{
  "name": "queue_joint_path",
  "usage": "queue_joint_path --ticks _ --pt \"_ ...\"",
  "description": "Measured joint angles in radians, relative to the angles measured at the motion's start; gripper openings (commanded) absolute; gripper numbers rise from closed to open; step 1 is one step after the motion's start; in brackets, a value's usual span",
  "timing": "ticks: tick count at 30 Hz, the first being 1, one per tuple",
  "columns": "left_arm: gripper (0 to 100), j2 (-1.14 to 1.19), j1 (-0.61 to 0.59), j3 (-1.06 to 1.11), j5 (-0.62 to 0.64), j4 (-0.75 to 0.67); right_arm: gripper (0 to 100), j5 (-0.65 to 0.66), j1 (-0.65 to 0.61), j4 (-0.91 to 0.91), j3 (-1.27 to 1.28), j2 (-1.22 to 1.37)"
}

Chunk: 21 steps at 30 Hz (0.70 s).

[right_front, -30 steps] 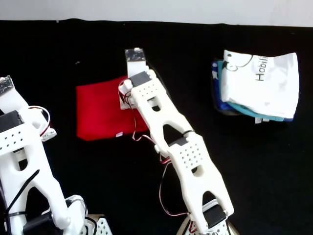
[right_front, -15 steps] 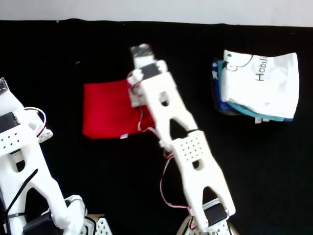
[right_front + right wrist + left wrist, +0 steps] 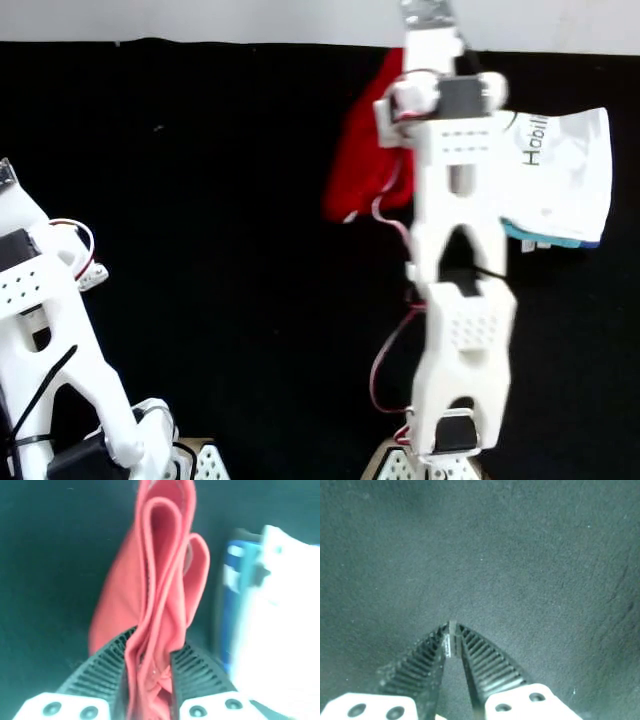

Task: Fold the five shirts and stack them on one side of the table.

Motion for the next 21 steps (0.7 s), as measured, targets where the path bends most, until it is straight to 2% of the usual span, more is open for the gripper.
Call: queue_joint_path --ticks 4,10,16,21 --pt "1 0.000 0.000 0.000 0.000 0.000 0.5 0.064 0.115 0.000 0.110 -0.112" --pt "1 0.000 0.000 0.000 0.000 0.000 0.5 0.126 0.273 -0.083 0.222 -0.097" --pt "1 0.000 0.000 0.000 0.000 0.000 0.5 0.173 0.324 -0.141 0.253 0.064" --pt "1 0.000 0.000 0.000 0.000 0.000 0.5 0.198 0.319 -0.071 0.121 0.078"
